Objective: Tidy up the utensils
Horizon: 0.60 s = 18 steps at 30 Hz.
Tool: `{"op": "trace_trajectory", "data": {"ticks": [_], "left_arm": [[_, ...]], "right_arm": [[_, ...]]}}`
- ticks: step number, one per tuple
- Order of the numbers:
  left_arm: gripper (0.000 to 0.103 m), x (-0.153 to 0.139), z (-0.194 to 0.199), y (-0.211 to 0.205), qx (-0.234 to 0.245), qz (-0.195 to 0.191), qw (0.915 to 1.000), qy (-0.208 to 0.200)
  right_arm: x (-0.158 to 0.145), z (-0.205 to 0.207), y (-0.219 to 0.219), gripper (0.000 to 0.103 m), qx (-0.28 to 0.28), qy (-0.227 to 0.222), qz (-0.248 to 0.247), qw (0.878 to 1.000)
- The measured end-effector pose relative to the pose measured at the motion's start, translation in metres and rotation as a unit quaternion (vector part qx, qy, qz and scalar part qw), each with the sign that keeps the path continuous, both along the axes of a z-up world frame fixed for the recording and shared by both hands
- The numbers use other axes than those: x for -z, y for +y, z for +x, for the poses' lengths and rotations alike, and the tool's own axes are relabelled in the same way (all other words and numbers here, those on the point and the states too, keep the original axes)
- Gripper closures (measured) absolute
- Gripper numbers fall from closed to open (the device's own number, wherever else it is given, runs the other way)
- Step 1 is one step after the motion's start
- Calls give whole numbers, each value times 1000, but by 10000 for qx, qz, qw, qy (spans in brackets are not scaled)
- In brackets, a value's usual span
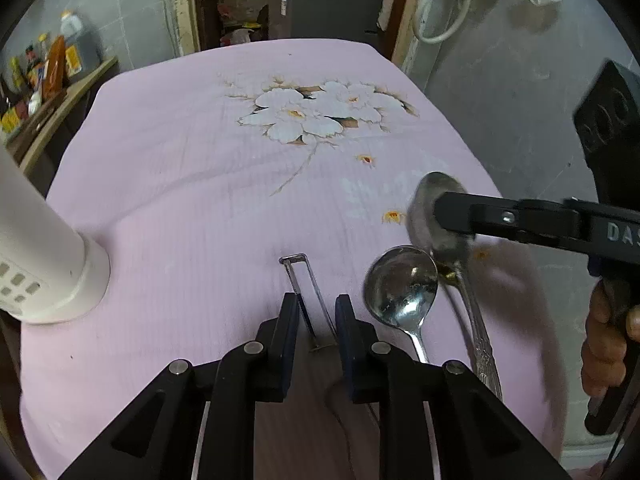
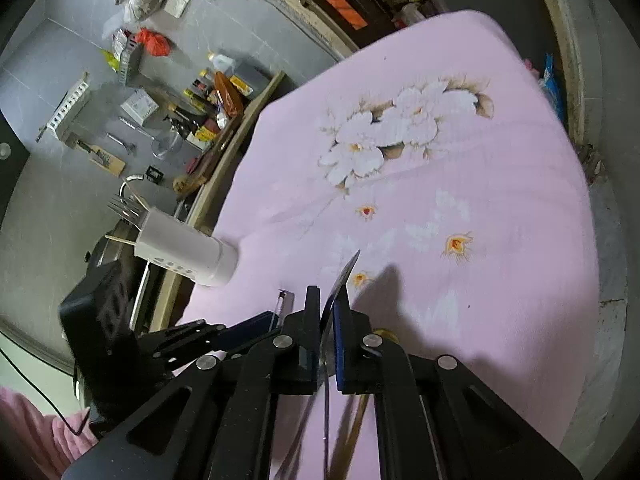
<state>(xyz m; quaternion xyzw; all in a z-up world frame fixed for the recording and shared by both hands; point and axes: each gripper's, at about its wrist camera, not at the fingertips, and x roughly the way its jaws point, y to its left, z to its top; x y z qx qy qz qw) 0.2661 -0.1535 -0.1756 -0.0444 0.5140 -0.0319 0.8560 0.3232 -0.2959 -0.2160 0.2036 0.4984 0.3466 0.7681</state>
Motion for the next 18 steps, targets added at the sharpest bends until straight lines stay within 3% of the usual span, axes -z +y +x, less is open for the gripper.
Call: {"op": "trace_trajectory", "data": {"ticks": [5, 11, 18], "left_arm": [[88, -14, -14, 21, -219, -582, 9978, -242], [89, -43, -36, 39, -273, -903, 9936, -618], [93, -72, -59, 49, 0, -1044, 9904, -901]], "right_arm": [[-17, -17, -13, 99, 252, -216, 30, 9994], [-44, -43, -25, 100, 566, -527, -143, 9969], [-73, -67, -27, 100, 871, -760, -330, 9927]]}}
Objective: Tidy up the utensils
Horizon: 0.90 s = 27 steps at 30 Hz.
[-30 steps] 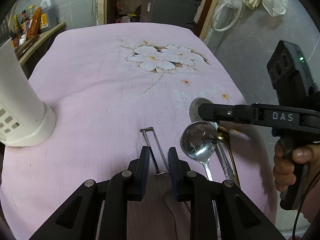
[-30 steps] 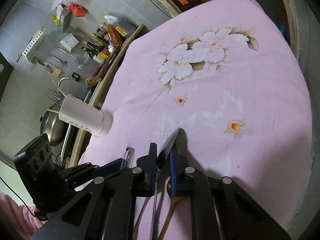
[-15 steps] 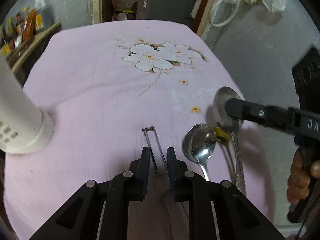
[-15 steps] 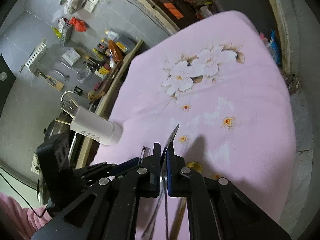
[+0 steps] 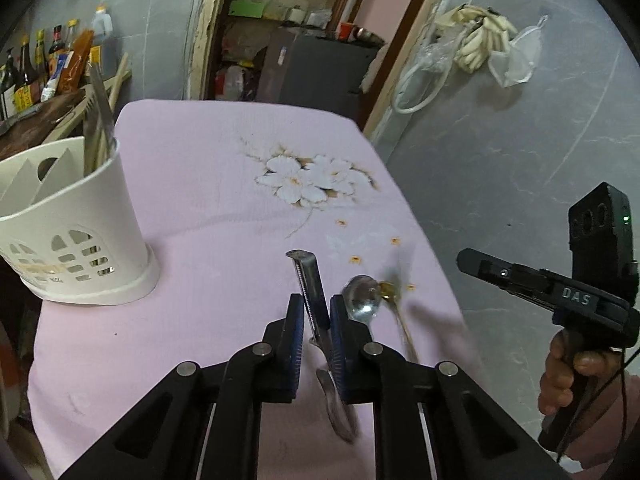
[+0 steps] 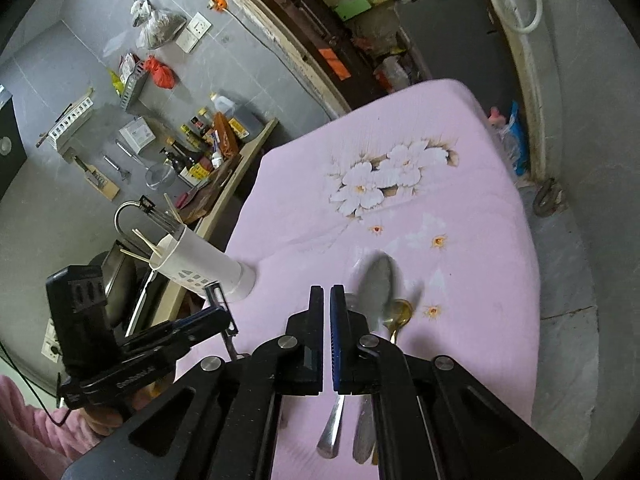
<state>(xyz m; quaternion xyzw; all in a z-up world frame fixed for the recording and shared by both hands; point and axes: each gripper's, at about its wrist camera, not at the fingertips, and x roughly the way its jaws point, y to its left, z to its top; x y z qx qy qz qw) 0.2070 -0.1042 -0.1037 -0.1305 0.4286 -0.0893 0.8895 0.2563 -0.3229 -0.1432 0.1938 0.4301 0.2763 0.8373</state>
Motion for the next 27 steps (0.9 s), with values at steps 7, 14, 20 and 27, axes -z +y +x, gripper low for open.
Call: {"op": "trace_trajectory", "data": {"ticks": [7, 14, 20, 27], "left_arm": [[95, -12, -12, 14, 267, -162, 9994, -156], [95, -12, -7, 25, 458, -270, 9985, -142], [95, -11, 1, 17, 454, -154, 9988, -108], [95, -12, 4, 5, 143, 13, 9999, -61]], "right_arm": [[-10, -15, 11, 101, 340, -144, -317, 9988], [12, -2, -8, 94, 981, 105, -915, 9909], [35, 20, -25, 67, 667, 197, -956, 9930], [59, 53, -18, 68, -398, 176, -1018, 9938]]}}
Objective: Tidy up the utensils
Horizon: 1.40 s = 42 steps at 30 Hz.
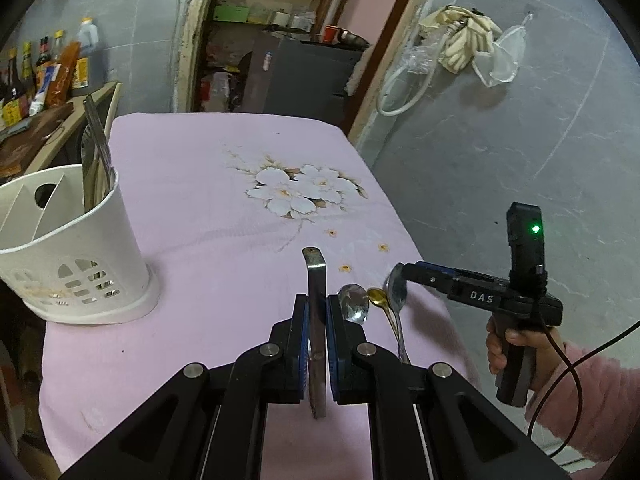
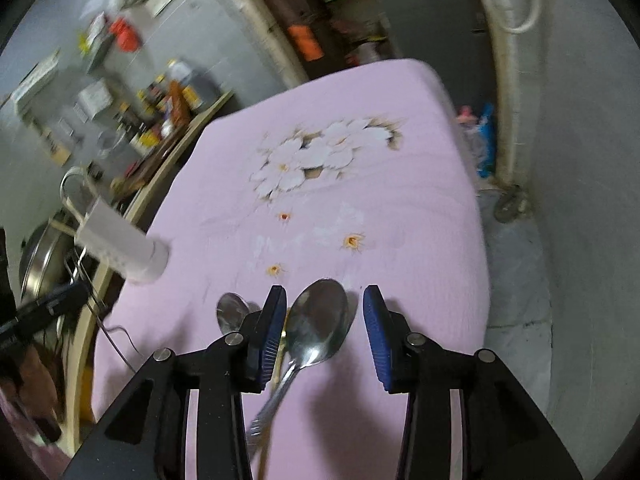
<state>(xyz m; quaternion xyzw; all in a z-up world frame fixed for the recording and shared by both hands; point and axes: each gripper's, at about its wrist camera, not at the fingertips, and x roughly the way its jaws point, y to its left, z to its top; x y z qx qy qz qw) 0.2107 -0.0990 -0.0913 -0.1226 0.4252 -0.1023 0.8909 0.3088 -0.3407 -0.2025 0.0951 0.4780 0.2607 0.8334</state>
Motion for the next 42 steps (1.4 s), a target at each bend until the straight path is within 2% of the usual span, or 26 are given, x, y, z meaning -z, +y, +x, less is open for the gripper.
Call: {"op": "trace_trajectory", "data": {"ticks": [3, 8, 10, 14, 17, 23, 26, 30, 35, 42], "left_arm": [[95, 1, 0, -2, -194, 45, 9998, 27], [95, 0, -3, -2, -516, 51, 9986, 49], [95, -1, -3, -2, -587, 34, 9983, 45], [95, -5, -7, 2, -584, 11, 9983, -20], [95, -10, -8, 8, -523, 36, 9986, -103], [95, -39, -19, 31, -445, -27, 9978, -492], [95, -58, -25, 49, -430, -10, 9965, -714], [95, -86, -32, 80, -515, 7, 9935, -1016], [95, -117, -39, 130, -761, 139, 9875, -1372], [95, -142, -45, 195, -1207, 457, 9746, -1829]], "right_arm": [[11, 13, 4, 71, -457, 158, 138, 9987], [14, 20, 4, 93, -824, 263, 329, 9957], [14, 19, 0, 100, -788, 312, 446, 9954], [9, 13, -5, 101, -559, 382, 611, 9958], [-5, -1, -10, 101, -224, 317, 852, 9956], [-81, -52, 0, 101, 424, -806, 986, 9910], [-130, -70, 21, 101, 606, -1511, 958, 9820], [-179, -72, 55, 101, 662, -2115, 1067, 9693], [-223, -66, 110, 101, 571, -2639, 1149, 9560], [-259, -76, 190, 101, 564, -3288, 687, 9402]]}}
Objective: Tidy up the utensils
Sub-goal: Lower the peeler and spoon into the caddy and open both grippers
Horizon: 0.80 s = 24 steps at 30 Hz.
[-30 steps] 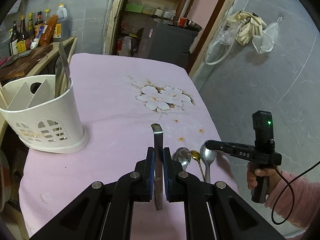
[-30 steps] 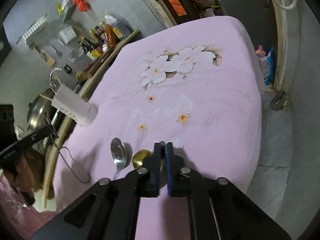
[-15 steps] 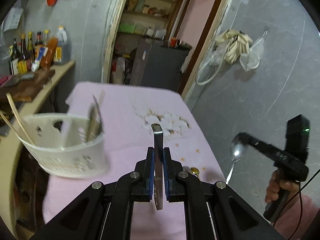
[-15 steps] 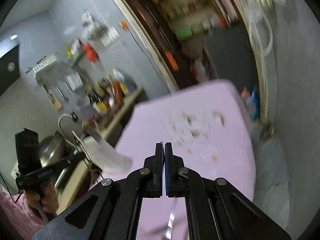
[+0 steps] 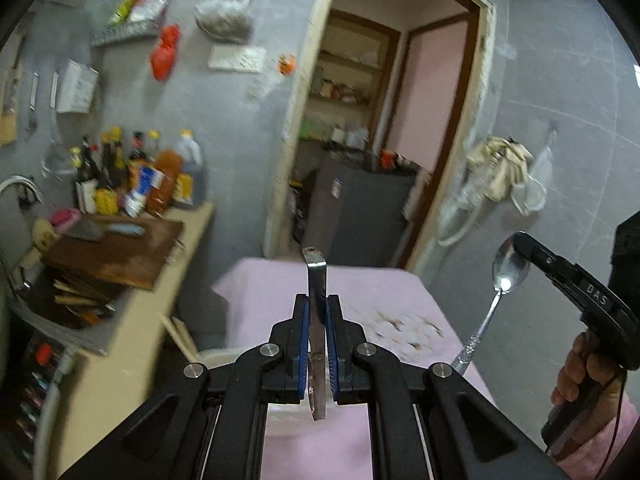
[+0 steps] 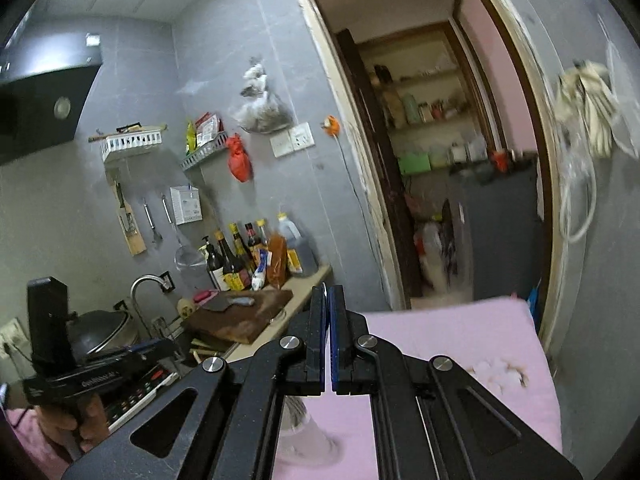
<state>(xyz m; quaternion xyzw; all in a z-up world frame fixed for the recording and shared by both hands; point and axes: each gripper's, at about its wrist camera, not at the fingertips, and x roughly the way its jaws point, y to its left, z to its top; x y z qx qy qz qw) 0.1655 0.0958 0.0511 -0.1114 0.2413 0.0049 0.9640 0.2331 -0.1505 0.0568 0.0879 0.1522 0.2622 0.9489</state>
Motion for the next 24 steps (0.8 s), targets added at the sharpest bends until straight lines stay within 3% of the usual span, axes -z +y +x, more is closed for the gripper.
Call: {"op": "trace_trajectory", "data": {"ticks": [7, 14, 24], "left_arm": [[95, 10, 12, 46, -321, 243, 9991, -146], [95, 36, 31, 57, -168, 244, 9996, 16], [95, 70, 37, 44, 17, 480, 9988, 123]], "right_arm": [[-7, -2, 71, 101, 295, -517, -1098, 9922], [-3, -3, 114, 101, 430, -766, -1965, 9766], [29, 1, 140, 101, 375, -567, -2359, 9694]]}}
